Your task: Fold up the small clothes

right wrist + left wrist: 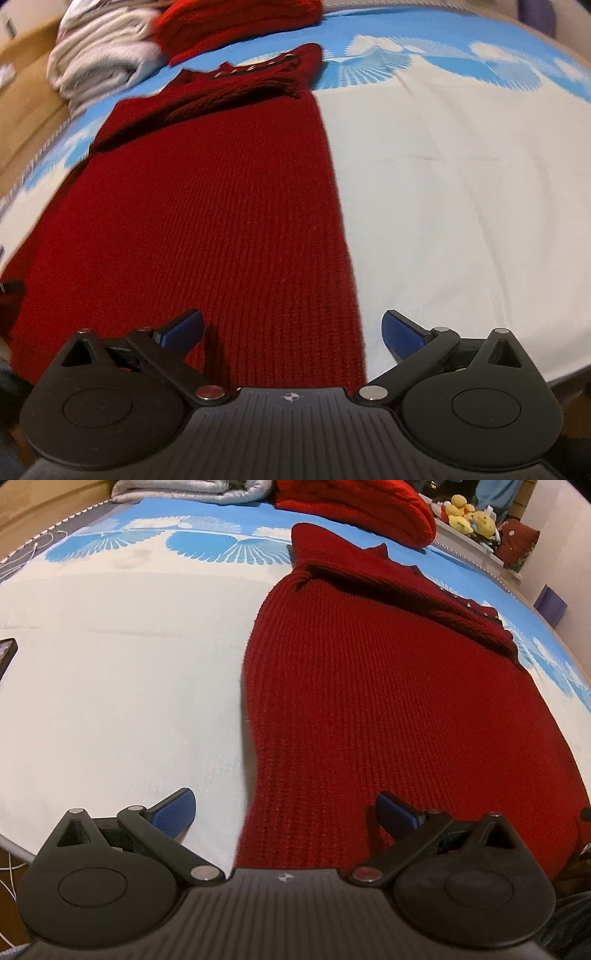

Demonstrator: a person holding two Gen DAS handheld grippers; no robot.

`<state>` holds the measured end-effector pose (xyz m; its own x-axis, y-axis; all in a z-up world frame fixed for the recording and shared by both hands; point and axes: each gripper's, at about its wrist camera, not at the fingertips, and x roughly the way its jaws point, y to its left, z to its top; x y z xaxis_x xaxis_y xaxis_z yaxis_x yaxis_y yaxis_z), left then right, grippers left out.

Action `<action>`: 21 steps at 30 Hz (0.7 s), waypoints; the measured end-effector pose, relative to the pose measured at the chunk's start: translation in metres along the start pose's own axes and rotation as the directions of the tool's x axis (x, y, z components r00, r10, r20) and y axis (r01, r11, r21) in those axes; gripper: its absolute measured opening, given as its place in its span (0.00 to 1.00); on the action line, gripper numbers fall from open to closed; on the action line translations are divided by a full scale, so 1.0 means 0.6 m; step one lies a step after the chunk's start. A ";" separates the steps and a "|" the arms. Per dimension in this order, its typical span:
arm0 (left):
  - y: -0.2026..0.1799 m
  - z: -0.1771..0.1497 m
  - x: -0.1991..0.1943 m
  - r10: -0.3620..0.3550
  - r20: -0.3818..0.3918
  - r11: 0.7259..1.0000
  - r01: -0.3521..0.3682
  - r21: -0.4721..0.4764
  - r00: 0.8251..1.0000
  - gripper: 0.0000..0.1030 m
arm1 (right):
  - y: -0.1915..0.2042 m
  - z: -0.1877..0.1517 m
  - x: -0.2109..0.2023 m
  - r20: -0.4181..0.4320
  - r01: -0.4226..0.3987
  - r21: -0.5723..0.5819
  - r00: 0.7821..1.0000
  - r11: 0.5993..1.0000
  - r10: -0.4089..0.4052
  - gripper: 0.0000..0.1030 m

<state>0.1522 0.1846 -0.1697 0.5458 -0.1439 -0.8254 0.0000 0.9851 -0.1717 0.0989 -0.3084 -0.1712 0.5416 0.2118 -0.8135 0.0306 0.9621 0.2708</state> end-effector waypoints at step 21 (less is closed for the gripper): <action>0.016 -0.021 -0.054 -0.058 0.040 0.972 0.065 -0.224 0.998 0.18 | 0.014 -0.034 -0.023 0.110 0.056 0.132 0.991 0.990 -0.071 0.19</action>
<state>0.1239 0.1975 -0.1517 0.5778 -0.1967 -0.7921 -0.1520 0.9276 -0.3413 0.0744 -0.2999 -0.1684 0.6273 0.1230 -0.7690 0.1718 0.9413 0.2907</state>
